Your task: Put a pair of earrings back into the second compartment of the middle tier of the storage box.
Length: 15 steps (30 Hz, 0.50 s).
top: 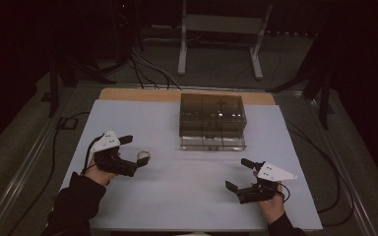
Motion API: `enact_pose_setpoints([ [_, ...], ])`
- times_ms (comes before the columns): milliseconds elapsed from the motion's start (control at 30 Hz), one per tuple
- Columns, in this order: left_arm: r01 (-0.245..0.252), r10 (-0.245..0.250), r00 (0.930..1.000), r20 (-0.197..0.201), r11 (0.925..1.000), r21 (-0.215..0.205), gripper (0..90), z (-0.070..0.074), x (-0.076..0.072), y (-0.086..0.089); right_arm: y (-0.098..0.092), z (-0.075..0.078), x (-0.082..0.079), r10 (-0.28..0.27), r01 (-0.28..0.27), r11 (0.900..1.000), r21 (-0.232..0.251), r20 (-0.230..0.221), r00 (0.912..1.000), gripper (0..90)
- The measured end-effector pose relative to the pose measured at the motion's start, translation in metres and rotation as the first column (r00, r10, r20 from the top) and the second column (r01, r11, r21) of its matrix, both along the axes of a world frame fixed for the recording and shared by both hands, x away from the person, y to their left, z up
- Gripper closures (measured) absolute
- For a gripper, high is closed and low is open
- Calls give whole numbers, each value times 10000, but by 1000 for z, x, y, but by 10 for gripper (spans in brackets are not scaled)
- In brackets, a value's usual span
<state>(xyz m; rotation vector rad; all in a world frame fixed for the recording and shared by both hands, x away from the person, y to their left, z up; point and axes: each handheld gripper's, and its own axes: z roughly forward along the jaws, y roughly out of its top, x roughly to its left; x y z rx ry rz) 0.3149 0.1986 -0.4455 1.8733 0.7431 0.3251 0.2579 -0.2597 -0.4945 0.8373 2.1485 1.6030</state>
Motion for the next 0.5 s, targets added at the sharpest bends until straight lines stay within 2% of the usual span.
enact_pose_setpoints([
  [100,-109,110,9993,-370,9999,23,38,-5,7,-3,0,0,0,14,-14,10000,-5,-14,10000,0],
  [167,-175,179,9990,-420,9998,96,53,-7,9,-3,0,-1,0,38,-38,10000,-39,-31,10000,0],
  [233,-594,621,9955,-713,9975,391,88,-13,16,-6,0,-1,1,35,-35,10000,13,-88,10000,0],
  [267,-594,621,9955,-713,9975,391,132,-13,16,-6,0,-1,1,35,-35,10000,13,-88,10000,0],
  [300,-745,794,9942,-729,9949,675,132,-17,18,-8,0,-1,1,36,-36,10000,21,-100,9999,0],
  [333,-745,794,9942,-729,9949,675,164,-17,18,-8,0,-1,1,47,-47,10000,-2,-87,10000,0],
  [367,-713,800,9925,-920,9930,946,167,-23,21,-9,0,-1,1,65,-65,10000,-9,-94,9999,0],
  [433,-680,780,9928,-907,9917,1087,228,-25,22,-9,0,-1,1,70,-70,10000,0,-117,9999,0],
  [500,-961,1106,9894,-936,9845,1470,270,-34,25,-8,0,-1,1,76,-76,10000,7,-117,9999,0],
])
